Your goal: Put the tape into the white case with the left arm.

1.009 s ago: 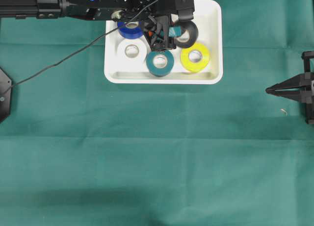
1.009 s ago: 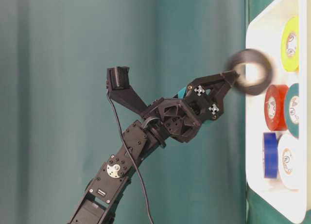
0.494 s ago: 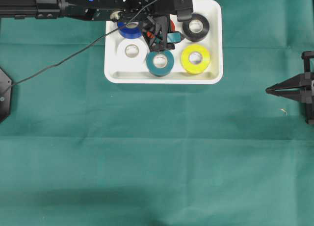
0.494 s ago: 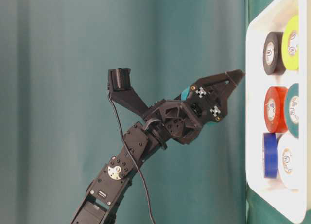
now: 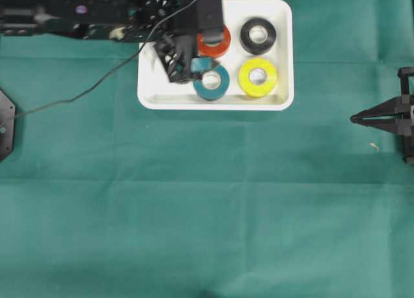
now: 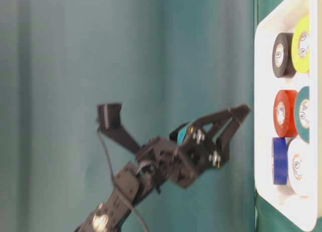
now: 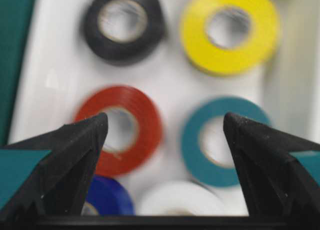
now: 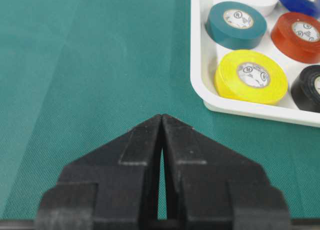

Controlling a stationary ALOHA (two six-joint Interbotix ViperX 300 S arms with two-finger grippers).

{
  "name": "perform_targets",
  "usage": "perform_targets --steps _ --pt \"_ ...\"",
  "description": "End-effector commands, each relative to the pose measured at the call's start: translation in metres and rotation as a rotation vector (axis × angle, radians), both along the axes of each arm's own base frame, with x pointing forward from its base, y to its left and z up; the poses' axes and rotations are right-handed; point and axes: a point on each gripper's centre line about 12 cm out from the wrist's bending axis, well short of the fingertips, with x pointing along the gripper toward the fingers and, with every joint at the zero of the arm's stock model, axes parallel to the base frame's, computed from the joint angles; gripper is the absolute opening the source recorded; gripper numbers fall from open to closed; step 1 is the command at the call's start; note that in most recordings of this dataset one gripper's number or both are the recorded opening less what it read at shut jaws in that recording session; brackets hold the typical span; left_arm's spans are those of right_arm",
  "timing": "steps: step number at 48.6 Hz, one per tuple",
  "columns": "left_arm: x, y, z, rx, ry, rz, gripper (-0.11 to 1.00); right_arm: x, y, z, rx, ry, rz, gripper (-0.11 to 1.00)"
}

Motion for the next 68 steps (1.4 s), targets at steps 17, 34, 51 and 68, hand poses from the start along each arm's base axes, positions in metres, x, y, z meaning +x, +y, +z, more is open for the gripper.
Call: perform_targets --steps 17,34,51,68 --pt "-0.032 -0.063 0.023 -0.037 -0.052 -0.094 0.95 0.002 0.0 0.003 0.001 -0.009 0.0 -0.09" --pt "-0.045 -0.103 0.017 -0.099 -0.039 -0.14 0.95 0.002 0.0 0.003 0.001 -0.009 0.0 -0.09" --pt "-0.062 -0.119 0.006 -0.146 -0.008 -0.141 0.95 0.002 0.0 0.003 0.0 -0.009 0.0 -0.09" --pt "-0.076 -0.121 0.018 -0.15 -0.044 -0.143 0.95 0.002 0.0 0.003 0.001 -0.009 0.0 -0.09"
